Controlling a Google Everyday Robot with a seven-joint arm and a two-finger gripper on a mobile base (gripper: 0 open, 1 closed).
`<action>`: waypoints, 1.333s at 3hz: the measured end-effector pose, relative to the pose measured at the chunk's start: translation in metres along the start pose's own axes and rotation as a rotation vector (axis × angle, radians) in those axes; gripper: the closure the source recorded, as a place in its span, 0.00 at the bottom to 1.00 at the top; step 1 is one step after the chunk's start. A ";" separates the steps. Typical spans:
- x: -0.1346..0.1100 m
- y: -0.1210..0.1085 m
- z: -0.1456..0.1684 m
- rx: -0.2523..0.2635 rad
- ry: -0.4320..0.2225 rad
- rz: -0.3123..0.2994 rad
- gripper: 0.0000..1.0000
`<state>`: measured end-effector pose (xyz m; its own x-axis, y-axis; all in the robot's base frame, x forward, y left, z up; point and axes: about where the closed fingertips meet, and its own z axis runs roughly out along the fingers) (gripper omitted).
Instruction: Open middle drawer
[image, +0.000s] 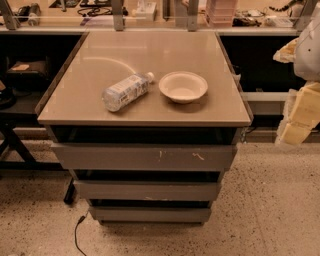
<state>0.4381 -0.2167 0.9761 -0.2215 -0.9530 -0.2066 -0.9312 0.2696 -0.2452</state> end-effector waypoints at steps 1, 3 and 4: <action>0.000 0.000 0.000 0.000 0.000 0.000 0.00; -0.021 0.057 0.020 -0.038 -0.103 -0.035 0.00; -0.045 0.111 0.065 -0.120 -0.151 -0.079 0.00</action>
Offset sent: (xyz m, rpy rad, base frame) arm -0.0199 0.0130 -0.0269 0.0698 0.0091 0.0242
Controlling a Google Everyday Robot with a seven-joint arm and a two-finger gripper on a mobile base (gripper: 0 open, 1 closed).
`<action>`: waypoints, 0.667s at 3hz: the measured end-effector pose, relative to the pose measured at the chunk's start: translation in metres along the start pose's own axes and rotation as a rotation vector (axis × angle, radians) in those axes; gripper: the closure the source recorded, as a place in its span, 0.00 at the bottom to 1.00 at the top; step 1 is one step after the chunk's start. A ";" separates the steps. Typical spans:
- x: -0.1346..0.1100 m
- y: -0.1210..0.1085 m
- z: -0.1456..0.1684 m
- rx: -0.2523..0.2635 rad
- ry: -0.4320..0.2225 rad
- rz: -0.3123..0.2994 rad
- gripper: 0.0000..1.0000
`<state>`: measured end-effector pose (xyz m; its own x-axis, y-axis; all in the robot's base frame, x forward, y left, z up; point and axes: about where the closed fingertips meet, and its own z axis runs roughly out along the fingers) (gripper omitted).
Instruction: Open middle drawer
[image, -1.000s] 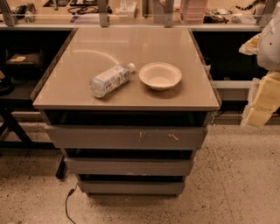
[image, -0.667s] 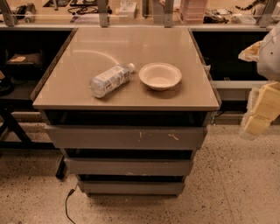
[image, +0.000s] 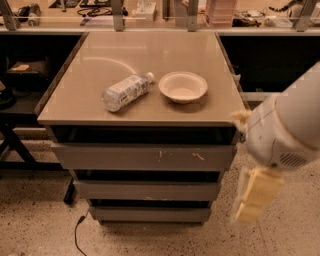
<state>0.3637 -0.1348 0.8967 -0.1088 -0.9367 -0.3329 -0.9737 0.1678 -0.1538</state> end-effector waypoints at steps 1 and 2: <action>-0.009 0.036 0.076 -0.101 -0.010 -0.008 0.00; -0.015 0.070 0.151 -0.218 0.020 -0.016 0.00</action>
Offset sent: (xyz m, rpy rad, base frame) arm -0.0560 0.1145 -0.2341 -0.0205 0.3474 0.1303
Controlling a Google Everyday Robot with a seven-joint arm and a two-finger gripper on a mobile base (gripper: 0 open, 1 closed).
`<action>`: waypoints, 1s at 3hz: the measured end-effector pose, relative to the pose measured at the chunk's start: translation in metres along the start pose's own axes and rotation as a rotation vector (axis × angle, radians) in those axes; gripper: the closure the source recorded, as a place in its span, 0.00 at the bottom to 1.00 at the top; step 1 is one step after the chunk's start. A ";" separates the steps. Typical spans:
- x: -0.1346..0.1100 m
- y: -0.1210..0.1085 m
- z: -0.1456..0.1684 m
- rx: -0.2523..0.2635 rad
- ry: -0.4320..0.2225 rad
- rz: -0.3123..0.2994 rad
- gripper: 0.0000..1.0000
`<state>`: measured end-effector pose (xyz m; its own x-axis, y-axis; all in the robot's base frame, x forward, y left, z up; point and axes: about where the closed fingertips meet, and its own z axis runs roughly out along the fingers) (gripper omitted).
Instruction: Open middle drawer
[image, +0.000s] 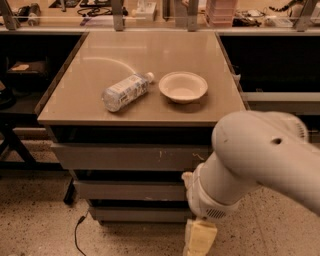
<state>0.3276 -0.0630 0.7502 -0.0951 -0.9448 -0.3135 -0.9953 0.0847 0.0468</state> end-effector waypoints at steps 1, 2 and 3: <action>0.002 0.004 0.006 -0.010 0.006 0.006 0.00; -0.002 0.007 0.019 -0.031 -0.015 -0.002 0.00; -0.004 0.008 0.079 -0.089 -0.014 -0.012 0.00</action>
Offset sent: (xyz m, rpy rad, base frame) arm -0.0094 0.0172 -0.0341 0.0505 0.0537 0.0236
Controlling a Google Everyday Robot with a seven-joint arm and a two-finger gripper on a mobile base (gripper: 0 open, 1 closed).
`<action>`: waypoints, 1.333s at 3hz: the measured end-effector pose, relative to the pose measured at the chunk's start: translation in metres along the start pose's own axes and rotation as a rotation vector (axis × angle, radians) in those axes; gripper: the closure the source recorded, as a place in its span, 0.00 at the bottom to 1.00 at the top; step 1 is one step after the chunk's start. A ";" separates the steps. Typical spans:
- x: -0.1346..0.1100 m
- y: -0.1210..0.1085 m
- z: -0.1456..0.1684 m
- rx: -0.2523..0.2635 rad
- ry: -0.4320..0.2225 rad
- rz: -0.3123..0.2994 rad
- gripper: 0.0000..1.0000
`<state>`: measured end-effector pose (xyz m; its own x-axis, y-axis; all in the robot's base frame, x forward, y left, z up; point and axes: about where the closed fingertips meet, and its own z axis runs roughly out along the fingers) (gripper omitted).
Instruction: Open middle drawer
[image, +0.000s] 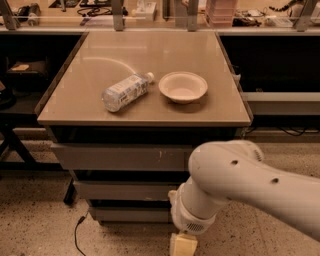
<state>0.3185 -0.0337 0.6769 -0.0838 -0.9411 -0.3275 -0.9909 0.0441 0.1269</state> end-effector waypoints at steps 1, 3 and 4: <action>0.001 -0.019 0.063 -0.006 -0.007 0.004 0.00; 0.005 -0.070 0.150 0.028 0.002 0.017 0.00; 0.005 -0.070 0.150 0.028 0.002 0.017 0.00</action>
Offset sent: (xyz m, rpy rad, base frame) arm 0.0536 0.0481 -0.1745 0.0103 -0.0183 -0.0413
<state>0.3719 0.0092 0.5259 -0.1008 -0.9407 -0.3238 -0.9919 0.0697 0.1062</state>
